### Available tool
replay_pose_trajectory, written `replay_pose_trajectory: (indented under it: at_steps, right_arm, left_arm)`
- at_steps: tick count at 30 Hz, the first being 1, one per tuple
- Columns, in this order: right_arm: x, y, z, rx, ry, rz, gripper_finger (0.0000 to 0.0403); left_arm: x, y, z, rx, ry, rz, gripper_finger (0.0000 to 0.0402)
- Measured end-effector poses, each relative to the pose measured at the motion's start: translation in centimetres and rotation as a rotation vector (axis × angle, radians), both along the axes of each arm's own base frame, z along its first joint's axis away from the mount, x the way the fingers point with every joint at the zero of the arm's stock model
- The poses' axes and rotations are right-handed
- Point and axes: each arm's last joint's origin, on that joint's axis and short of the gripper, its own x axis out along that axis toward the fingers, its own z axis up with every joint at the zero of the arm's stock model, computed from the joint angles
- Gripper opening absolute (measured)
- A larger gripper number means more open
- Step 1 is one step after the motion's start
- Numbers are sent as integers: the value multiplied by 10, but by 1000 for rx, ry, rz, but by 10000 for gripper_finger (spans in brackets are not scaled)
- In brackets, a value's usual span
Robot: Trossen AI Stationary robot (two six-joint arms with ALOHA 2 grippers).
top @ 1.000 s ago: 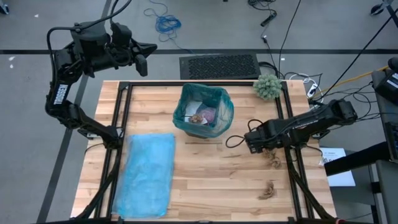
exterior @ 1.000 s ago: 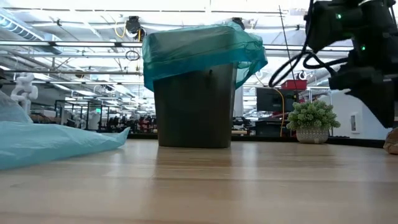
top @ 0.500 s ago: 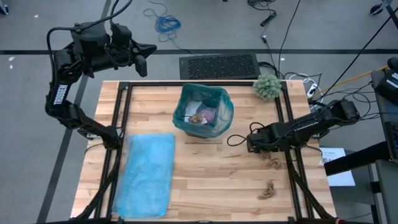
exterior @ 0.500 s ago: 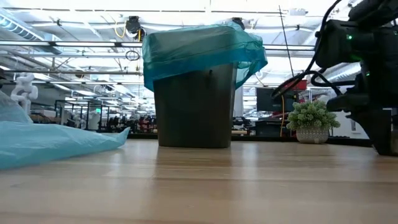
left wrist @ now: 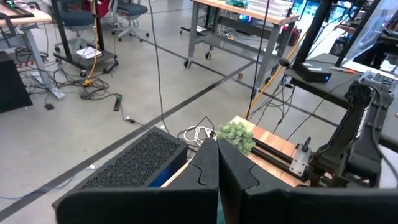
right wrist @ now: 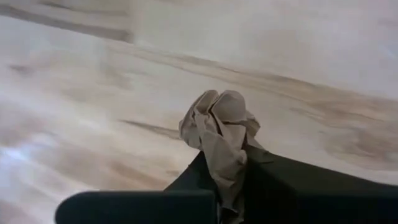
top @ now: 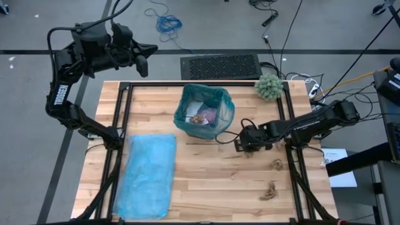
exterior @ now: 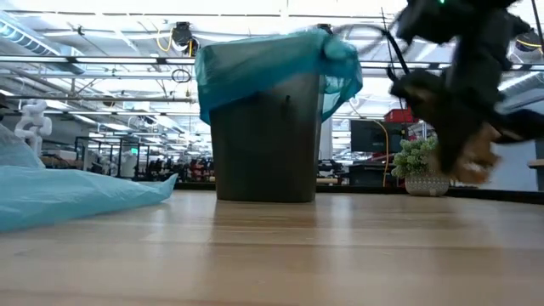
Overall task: Place trash/remove bag and relplace
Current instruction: Put the brown napkin into the trash bin
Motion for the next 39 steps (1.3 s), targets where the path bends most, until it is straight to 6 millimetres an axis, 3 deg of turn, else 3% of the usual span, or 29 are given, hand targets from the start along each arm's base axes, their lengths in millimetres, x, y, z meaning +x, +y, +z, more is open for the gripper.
replay_pose_trajectory:
  at_steps: [8,19,28,39]
  right_arm:
    - [12,-12,59,-133,10,52,1]
    - [18,-31,108,-148,-55,123,0]
    - [25,-47,175,-344,-258,127,0]
    - [33,-85,274,-765,-713,231,0]
  left_arm:
    - [0,0,0,0,0,0,0]
    - [0,0,0,-1,1,0,0]
    - [0,0,0,-1,3,0,0]
    - [2,1,-1,6,11,-2,0]
